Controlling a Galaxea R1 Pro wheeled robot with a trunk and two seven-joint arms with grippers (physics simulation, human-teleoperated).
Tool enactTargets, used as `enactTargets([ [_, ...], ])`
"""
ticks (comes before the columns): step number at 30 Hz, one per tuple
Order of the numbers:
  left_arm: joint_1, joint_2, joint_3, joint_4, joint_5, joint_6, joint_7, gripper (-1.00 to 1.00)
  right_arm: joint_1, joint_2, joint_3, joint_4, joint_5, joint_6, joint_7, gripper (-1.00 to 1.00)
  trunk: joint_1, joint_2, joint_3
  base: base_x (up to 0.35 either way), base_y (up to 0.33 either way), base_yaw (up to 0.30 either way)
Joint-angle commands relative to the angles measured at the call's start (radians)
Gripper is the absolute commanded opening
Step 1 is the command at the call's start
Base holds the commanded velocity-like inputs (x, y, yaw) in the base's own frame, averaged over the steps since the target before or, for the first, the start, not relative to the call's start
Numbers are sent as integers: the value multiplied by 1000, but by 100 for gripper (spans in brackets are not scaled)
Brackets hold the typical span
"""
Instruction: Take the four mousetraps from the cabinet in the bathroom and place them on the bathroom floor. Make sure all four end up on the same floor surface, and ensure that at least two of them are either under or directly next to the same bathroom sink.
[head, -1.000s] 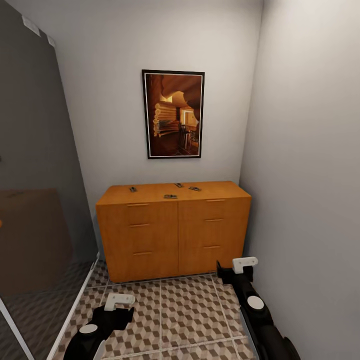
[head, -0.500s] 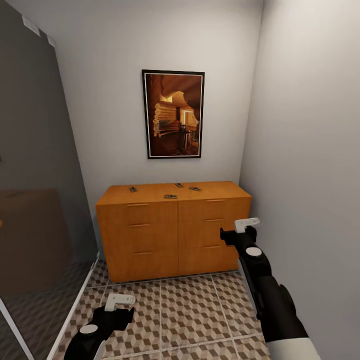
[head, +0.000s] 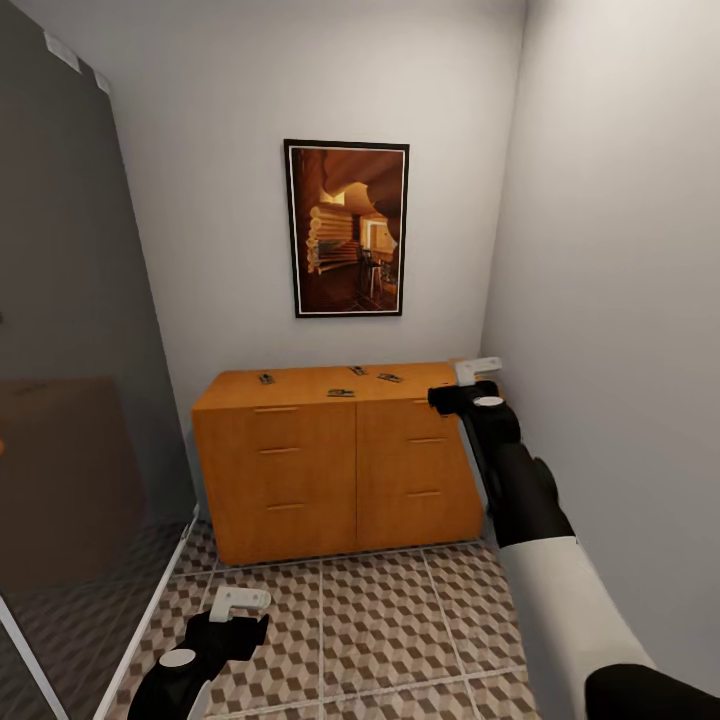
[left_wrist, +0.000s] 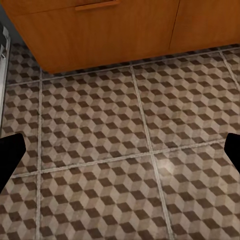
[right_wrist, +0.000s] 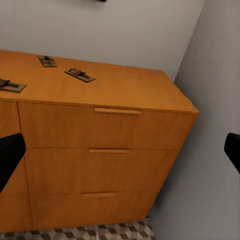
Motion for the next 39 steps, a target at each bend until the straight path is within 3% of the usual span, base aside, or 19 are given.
enactTargets([
  [1,-1,0,-2,-2,1,5,6,100,-24,1,2,26,-2,6,-5,100,0,-1,-1,0,0,0],
  [6,-1,0,-1,-2,1,5,6,100,-165,14,3,233,-7,6,-5,100,0,-1,-1,0,0,0],
  [7,-1,0,0,-1,1,5,6,100,-240,22,3,338,-15,-12,2,100,0,-1,-1,0,0,0],
  [10,-1,0,0,0,1,5,6,100,-300,25,4,417,-24,-33,32,100,0,-1,-1,0,0,0],
  [15,-1,0,0,0,1,5,6,100,-340,26,4,474,-27,-39,106,100,0,-1,-1,0,0,0],
  [25,-1,1,0,-3,1,6,5,100,-346,24,4,474,-29,-76,157,100,0,-1,-1,0,0,0],
  [28,-1,2,0,-4,1,6,5,100,-346,20,4,473,-28,-92,220,100,0,-1,-1,0,0,0],
  [39,-1,2,0,-3,1,5,5,100,-346,18,4,474,-24,-97,258,100,0,-1,-1,0,0,0],
])
